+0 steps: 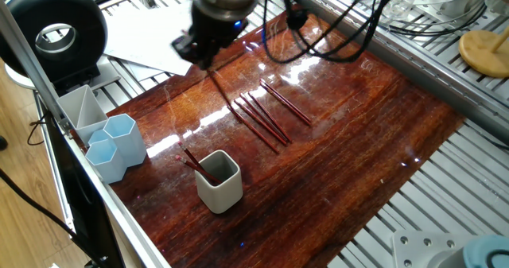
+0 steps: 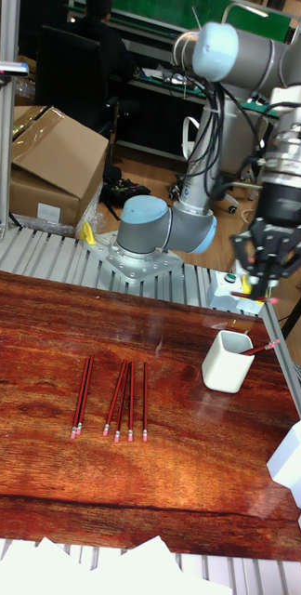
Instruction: Put the pen into the pen holder
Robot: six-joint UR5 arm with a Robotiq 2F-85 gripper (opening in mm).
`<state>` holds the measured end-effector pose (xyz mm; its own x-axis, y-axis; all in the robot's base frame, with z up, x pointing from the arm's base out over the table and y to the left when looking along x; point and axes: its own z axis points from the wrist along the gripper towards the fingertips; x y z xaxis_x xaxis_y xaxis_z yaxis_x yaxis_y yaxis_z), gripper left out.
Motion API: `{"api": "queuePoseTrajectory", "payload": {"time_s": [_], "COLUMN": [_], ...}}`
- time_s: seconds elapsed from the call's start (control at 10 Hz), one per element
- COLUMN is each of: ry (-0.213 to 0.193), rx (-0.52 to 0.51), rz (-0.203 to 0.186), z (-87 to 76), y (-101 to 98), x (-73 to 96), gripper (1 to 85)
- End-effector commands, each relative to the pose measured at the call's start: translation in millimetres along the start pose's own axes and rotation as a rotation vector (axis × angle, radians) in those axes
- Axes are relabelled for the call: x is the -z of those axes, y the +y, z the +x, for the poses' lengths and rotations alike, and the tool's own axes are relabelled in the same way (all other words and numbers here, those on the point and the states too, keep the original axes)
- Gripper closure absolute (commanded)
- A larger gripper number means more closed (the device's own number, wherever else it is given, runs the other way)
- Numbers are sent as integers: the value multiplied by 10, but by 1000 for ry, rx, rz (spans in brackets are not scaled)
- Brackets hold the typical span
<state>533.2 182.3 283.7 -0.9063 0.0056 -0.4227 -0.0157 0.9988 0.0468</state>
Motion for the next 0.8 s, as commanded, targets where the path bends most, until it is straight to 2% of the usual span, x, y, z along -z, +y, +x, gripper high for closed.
{"api": "queuePoseTrajectory", "payload": {"time_s": [0.0, 0.3, 0.5, 0.7], "ry": [-122, -158, -160, -154], "rx": [14, 30, 36, 26], "rz": [-43, -33, -29, -37], "z": [-97, 1, 75, 150], "y": [376, 373, 365, 392], "x": [47, -255, -405, -472], "gripper": [847, 847, 847, 847]}}
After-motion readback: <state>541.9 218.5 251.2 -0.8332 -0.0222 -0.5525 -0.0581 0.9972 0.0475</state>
